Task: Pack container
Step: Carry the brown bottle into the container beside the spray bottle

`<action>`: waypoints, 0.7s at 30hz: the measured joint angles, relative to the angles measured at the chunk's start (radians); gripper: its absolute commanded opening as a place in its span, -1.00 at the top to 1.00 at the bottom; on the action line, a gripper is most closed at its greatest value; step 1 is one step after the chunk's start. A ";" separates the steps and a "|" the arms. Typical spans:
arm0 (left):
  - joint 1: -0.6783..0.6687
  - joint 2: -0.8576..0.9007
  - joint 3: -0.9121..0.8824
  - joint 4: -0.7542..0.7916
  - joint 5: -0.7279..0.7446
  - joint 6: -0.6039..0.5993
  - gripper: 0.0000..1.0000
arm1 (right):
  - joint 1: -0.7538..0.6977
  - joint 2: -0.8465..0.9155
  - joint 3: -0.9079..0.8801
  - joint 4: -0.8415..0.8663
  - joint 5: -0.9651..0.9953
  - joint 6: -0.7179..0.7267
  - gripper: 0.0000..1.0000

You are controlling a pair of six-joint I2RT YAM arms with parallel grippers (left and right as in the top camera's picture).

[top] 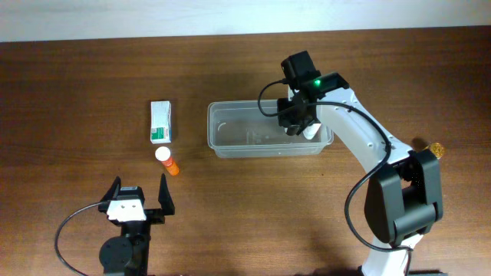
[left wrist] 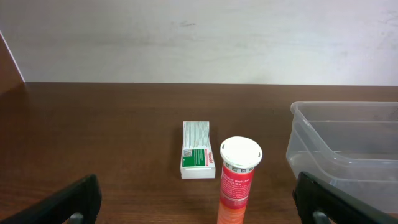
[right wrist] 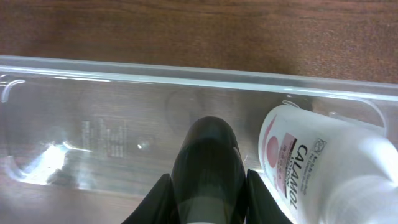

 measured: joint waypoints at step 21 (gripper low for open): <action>0.000 0.000 0.000 0.000 0.000 0.000 -0.99 | -0.032 0.000 -0.022 0.019 0.000 0.000 0.40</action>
